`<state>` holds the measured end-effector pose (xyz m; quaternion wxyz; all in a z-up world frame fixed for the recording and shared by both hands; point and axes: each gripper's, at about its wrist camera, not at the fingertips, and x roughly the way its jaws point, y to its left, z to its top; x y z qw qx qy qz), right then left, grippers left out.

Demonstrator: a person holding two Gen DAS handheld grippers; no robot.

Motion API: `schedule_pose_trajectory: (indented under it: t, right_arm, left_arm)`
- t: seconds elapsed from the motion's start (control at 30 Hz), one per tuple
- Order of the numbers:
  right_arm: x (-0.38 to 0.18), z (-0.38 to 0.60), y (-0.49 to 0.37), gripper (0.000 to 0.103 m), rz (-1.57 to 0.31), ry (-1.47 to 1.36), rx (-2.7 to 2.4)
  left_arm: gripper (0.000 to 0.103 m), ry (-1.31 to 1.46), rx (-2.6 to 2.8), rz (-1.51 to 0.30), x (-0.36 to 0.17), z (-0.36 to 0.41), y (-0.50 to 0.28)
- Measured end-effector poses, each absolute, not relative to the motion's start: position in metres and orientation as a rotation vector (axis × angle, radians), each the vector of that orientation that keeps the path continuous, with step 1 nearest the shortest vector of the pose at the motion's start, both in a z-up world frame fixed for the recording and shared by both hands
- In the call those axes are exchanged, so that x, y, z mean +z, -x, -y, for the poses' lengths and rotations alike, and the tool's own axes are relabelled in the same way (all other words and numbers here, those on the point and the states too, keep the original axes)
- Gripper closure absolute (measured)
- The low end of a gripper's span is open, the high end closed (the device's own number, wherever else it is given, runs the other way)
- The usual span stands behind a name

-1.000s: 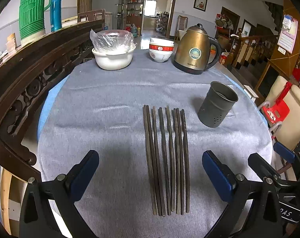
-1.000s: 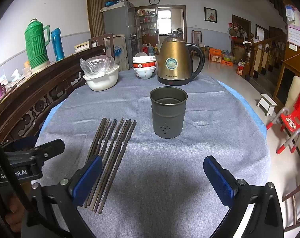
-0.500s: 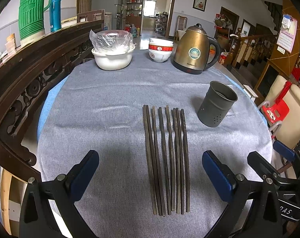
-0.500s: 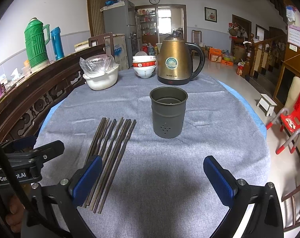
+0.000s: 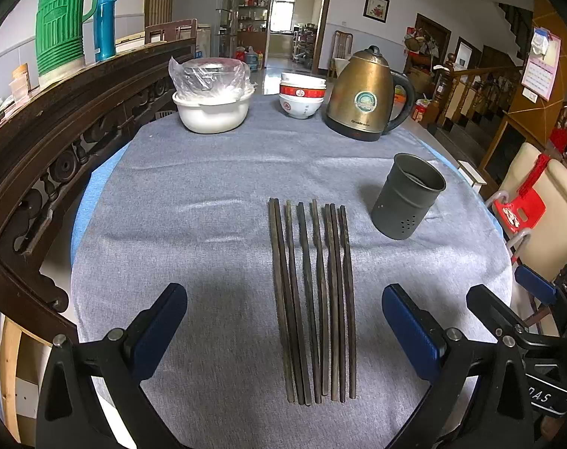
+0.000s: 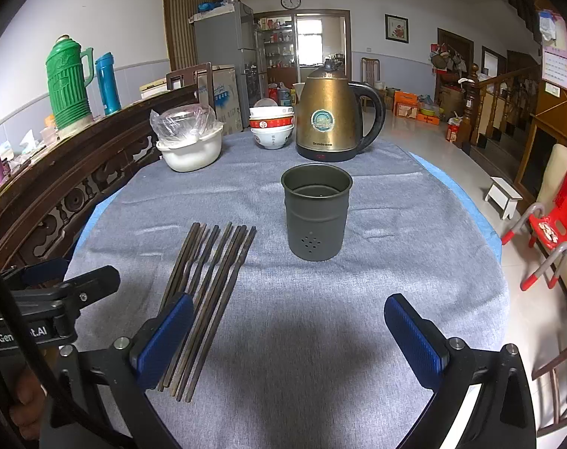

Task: Organize utensils

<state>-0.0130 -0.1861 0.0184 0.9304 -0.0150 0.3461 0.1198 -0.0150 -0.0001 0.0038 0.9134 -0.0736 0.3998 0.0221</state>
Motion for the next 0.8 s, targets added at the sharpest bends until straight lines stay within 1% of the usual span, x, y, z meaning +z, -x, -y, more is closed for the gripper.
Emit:
schedule_pose_trajectory:
  t: [0.8]
  right_arm:
    - [0.0184, 0.1863, 0.0144, 0.000, -0.718, 0.031, 0.249]
  left_arm:
    - [0.000, 0.154, 0.044, -0.823, 0.0049, 0.0015, 0.0178]
